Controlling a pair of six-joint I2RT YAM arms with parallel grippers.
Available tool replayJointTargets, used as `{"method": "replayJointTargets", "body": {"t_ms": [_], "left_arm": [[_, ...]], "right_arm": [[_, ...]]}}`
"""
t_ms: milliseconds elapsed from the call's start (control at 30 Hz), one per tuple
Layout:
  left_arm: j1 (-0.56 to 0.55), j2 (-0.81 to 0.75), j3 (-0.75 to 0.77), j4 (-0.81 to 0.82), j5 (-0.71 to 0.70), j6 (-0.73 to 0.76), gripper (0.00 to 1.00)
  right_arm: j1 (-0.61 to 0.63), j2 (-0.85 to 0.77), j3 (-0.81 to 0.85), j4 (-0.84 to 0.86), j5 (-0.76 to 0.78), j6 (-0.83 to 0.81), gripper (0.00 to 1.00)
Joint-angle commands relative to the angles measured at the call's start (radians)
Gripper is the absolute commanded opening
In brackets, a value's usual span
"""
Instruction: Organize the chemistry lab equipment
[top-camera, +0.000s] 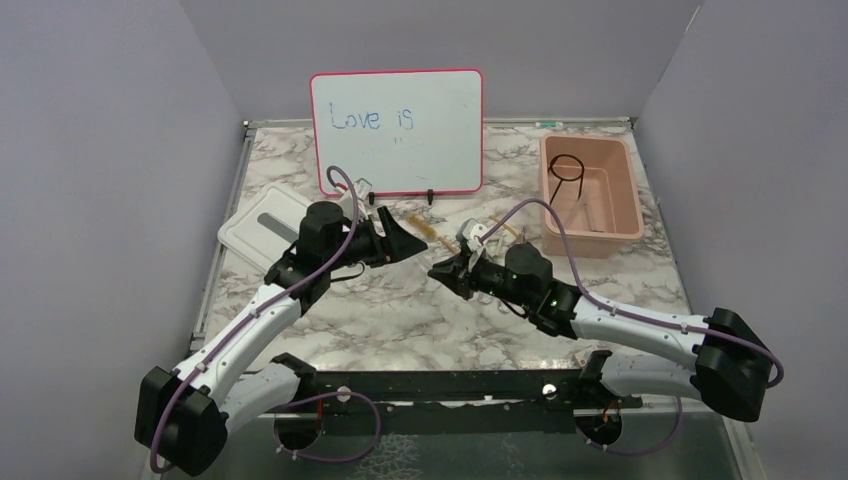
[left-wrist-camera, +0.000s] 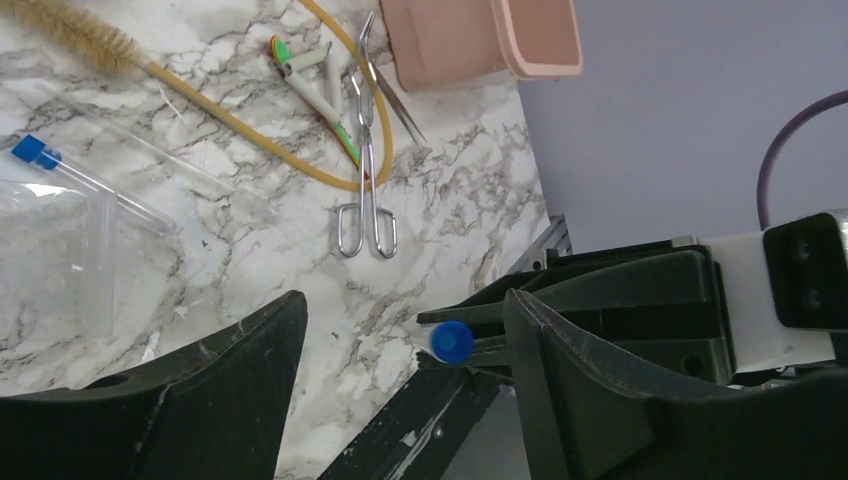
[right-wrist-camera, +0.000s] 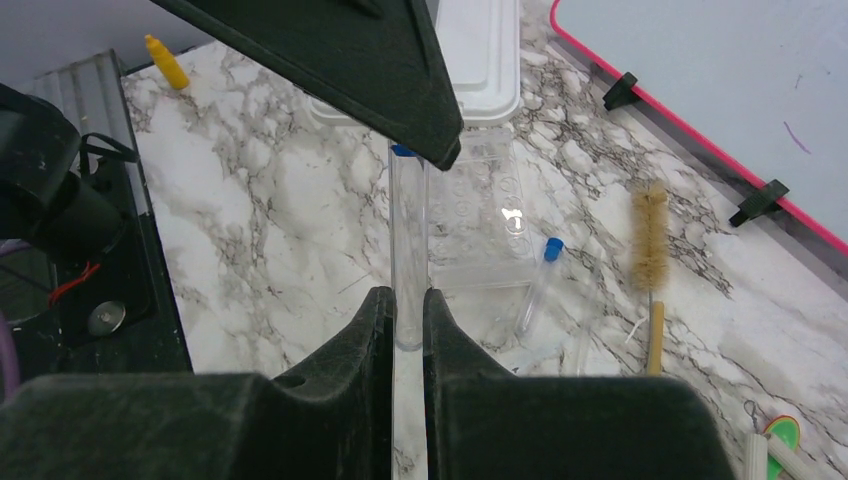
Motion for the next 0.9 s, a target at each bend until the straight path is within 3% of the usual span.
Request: {"method": "replayJointTargets", "body": {"t_ms": [0,200,567,667,700,767,867], "left_arm": [[0.003,0.045,0.028,-0.01,0.1,-0.053,0.68],[0.003,0.041,0.074,-0.108,0.09,0.015,0.46],[0.003,0.036,0.081,-0.109,0.125,0.048,0.09],[0.003,0.024,0.102,-0.163,0.074,0.086,0.08],[0.003,0.014,0.111,-0.192,0.031,0.105,0.08],[0.003,-0.007,0.135,-0.274,-0.091,0.156,0.08],[0.003,-0.028,0.167,-0.397,-0.359,0.239,0.08]], "right_arm": [[0.003,-0.023,-0.015,0.053,-0.041,-0.022,0.07],[0.003,-0.024,-0.019,0.049,-0.019,-0.04,0.07],[0.003,-0.008,-0.011,0.043,-0.02,-0.049,0.07],[0.003,0.006,0.008,0.009,0.02,-0.005,0.2],[0.003,0.013,0.015,-0.006,0.038,0.009,0.29],[0.003,0.026,0.027,-0.026,0.075,0.032,0.42],[0.002,0.039,0.033,-0.049,0.099,0.052,0.47]]}}
